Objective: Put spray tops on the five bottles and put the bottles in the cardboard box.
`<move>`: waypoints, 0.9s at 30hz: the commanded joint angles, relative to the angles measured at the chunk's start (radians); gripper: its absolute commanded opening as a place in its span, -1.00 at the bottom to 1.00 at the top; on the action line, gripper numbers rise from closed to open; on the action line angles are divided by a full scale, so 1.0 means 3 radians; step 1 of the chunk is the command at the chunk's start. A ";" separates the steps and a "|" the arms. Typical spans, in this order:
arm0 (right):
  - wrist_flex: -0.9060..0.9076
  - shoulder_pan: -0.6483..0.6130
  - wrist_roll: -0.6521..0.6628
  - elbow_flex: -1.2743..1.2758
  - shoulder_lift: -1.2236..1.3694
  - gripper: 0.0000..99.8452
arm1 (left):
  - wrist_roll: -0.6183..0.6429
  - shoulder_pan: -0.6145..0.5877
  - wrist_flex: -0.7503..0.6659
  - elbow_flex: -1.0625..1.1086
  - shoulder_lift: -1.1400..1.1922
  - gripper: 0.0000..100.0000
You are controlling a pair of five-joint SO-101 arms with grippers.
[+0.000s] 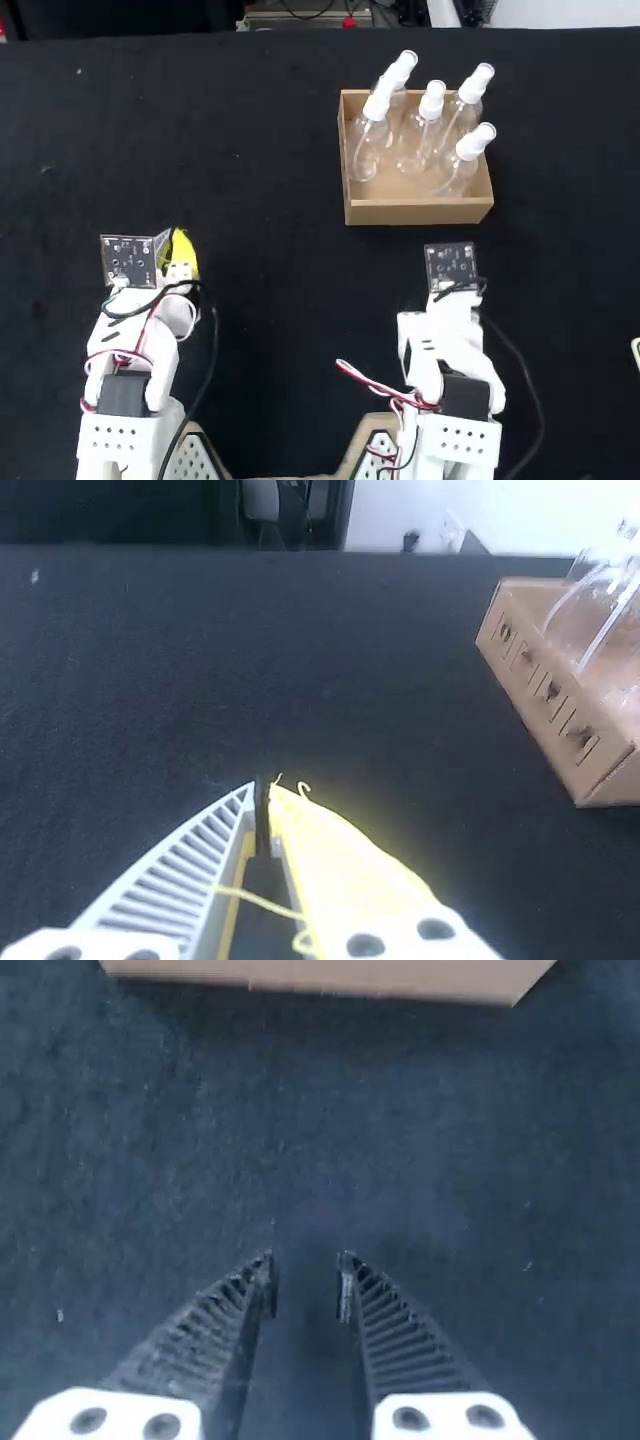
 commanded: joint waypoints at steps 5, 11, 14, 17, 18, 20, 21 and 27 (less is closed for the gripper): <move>0.0199 -0.0026 0.0020 -0.0003 -0.0207 -0.83 | 0.0005 -0.0990 0.1473 0.0064 -0.0015 -0.94; 0.0199 -0.0020 0.0020 -0.0003 -0.0207 -0.83 | 0.0005 -0.1220 0.2194 0.0074 -0.0015 -0.94; 0.0225 -0.0041 0.0020 -0.0003 -0.0289 -0.83 | 0.0005 -0.1210 0.2194 0.0074 -0.0015 -0.94; 0.0266 -0.0046 0.0015 -0.0003 -0.0335 -0.83 | 0.0010 -0.1204 0.2194 0.0074 -0.0015 -0.94; 0.0266 -0.0046 0.0015 -0.0003 -0.0325 -0.83 | 0.0010 -0.1204 0.2194 0.0074 -0.0015 -0.94; 0.0261 -0.0046 0.0015 -0.0003 -0.0325 -0.83 | 0.0010 -0.1204 0.2194 0.0074 -0.0015 -0.94; 0.0261 -0.0046 0.0015 -0.0003 -0.0325 -0.83 | 0.0010 -0.1204 0.2194 0.0074 -0.0015 -0.94; 0.0261 -0.0031 0.0015 -0.0008 -0.0325 -0.83 | 0.0010 -0.1204 0.2194 0.0074 -0.0015 -0.94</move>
